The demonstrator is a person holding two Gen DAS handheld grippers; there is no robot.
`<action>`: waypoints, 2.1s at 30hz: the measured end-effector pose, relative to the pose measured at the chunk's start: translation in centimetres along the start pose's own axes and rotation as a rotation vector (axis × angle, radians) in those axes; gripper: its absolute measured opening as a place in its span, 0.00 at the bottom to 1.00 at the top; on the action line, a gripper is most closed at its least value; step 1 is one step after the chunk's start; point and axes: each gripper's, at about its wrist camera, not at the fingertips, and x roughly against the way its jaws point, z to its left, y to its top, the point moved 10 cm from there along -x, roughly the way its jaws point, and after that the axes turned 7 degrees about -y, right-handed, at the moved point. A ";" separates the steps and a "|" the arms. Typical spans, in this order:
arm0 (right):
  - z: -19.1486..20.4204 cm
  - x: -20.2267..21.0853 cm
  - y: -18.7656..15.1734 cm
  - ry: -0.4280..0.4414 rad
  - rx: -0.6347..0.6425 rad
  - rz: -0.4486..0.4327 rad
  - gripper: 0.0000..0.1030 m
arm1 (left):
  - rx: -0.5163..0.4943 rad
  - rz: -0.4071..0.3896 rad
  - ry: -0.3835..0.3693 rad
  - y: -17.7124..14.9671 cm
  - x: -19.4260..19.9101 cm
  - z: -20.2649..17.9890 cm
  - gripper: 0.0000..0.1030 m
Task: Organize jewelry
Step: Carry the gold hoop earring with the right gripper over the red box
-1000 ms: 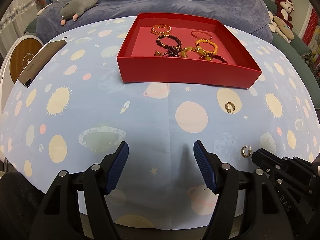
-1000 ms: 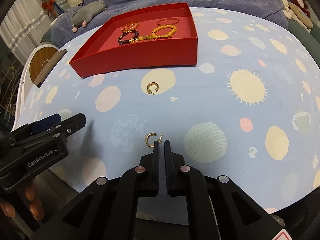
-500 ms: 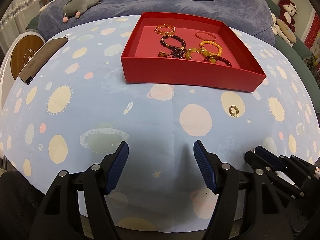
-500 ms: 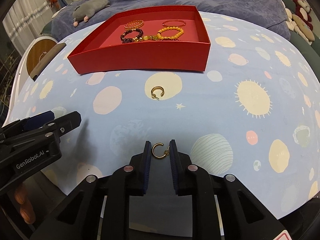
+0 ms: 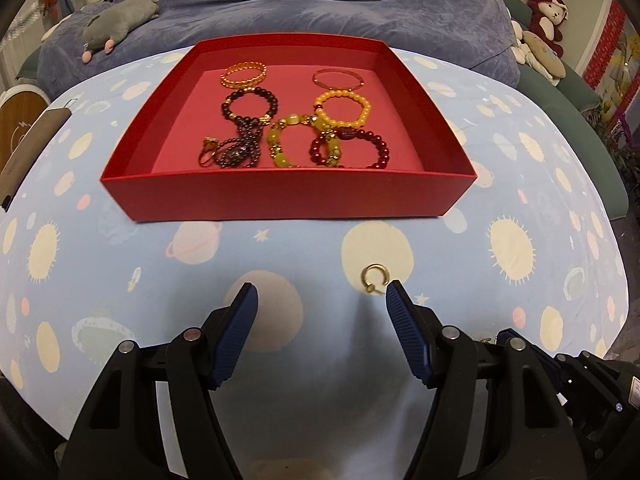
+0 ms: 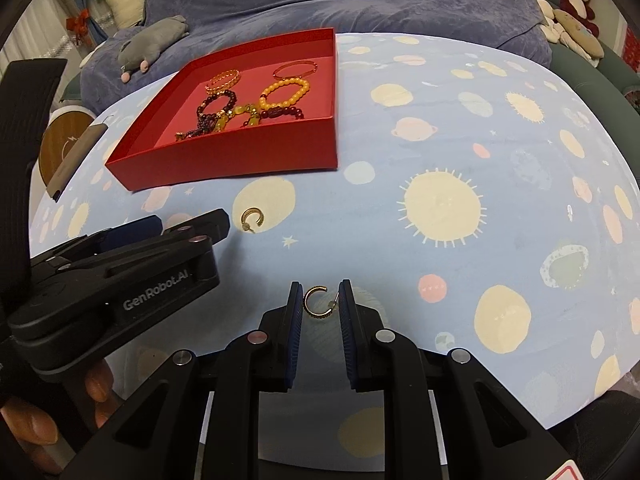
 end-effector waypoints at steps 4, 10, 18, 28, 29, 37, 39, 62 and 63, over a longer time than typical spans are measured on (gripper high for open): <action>-1.0 -0.4 0.8 0.006 -0.026 -0.001 0.17 | -0.021 0.011 -0.015 0.5 -1.3 -1.3 0.55; -1.6 -1.2 0.8 0.010 -0.044 0.011 0.17 | -0.053 0.018 -0.013 0.2 -2.4 -2.0 0.38; -1.8 -1.1 0.9 0.005 -0.043 0.011 0.17 | -0.118 0.001 0.022 0.4 -2.5 -2.2 0.16; 0.2 0.3 0.9 0.020 0.001 -0.010 0.17 | -0.063 0.014 0.005 -0.6 -0.8 0.1 0.16; 0.5 0.5 0.9 0.023 0.004 -0.013 0.17 | -0.056 0.015 0.006 -0.7 -0.5 0.3 0.16; 3.5 2.4 1.3 0.040 0.055 -0.050 0.17 | -0.011 0.013 0.020 -1.4 2.2 2.6 0.16; 4.2 2.9 1.5 0.044 0.065 -0.059 0.17 | -0.005 0.012 0.027 -1.5 2.9 3.0 0.16; 8.6 6.0 6.4 0.061 0.120 -0.159 0.17 | 0.060 -0.055 0.064 2.6 7.6 6.1 0.16; 8.7 6.0 6.9 0.063 0.119 -0.163 0.17 | 0.063 -0.060 0.063 3.0 7.7 6.1 0.16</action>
